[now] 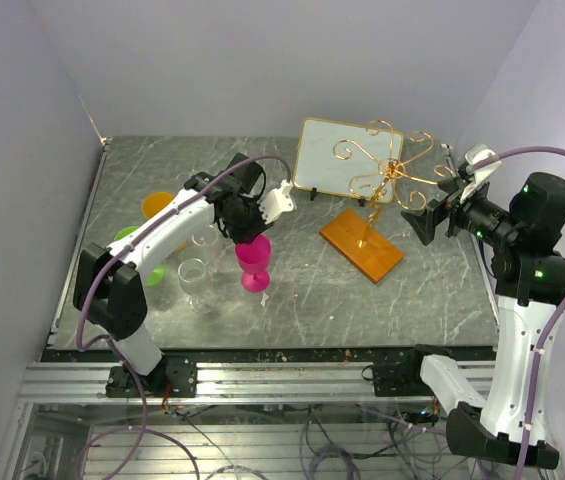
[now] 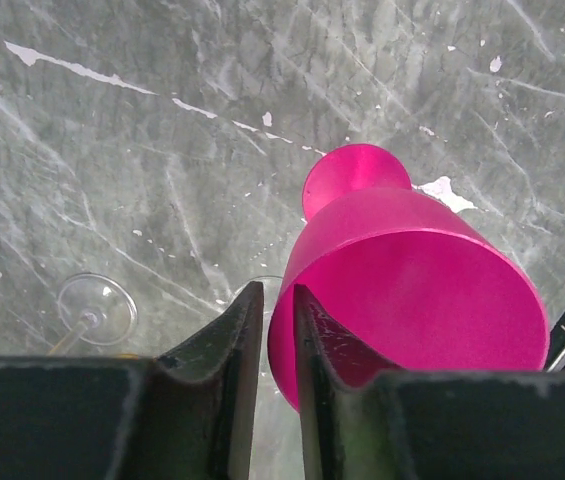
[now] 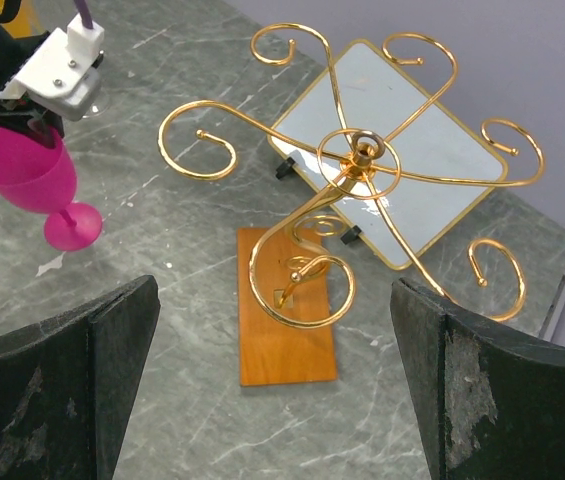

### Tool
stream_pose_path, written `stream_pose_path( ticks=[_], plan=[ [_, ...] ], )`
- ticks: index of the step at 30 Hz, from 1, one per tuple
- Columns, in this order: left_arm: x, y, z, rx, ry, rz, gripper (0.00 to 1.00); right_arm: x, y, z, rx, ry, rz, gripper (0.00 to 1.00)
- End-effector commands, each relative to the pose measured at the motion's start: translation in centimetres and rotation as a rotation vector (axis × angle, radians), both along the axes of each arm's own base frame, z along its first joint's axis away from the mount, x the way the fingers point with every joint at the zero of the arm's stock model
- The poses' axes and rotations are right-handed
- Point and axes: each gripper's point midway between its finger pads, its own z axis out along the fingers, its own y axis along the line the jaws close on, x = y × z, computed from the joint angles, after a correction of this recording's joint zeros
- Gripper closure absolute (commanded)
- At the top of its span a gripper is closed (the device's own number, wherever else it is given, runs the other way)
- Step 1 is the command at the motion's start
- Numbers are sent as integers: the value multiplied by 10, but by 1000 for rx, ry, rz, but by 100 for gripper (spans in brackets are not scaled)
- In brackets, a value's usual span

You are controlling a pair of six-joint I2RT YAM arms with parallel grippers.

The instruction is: Place the wine glass upside down on the wine glass rack

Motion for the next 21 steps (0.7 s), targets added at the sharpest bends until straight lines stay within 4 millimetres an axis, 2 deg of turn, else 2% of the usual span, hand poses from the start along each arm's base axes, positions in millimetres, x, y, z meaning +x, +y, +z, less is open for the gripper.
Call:
stream_pose_path(
  ticks=[1,3,4,6,8,10,14,21],
  plan=[
    [3,-1,12,11,-30,-18,77,-1,-3,-3,2,8,-24,0],
    [1,-2,14,-1,-36,-29,90,0,-5,-2,7,5,-43,0],
    [-1,-4,18,-17,-39,-37,93,2,-7,1,11,-8,-58,0],
    [-7,-6,29,-52,-51,-60,93,5,-11,9,27,-34,-97,0],
    [-10,-8,52,-101,-96,-77,93,7,-14,19,46,-65,-128,0],
    [-14,-10,84,-170,-162,-84,93,7,-11,27,64,-88,-115,0],
    [-26,-12,163,-344,-332,-81,93,5,16,39,128,-66,65,4],
    [-38,-12,285,-686,-575,22,93,20,51,56,253,-25,265,6]
  ],
)
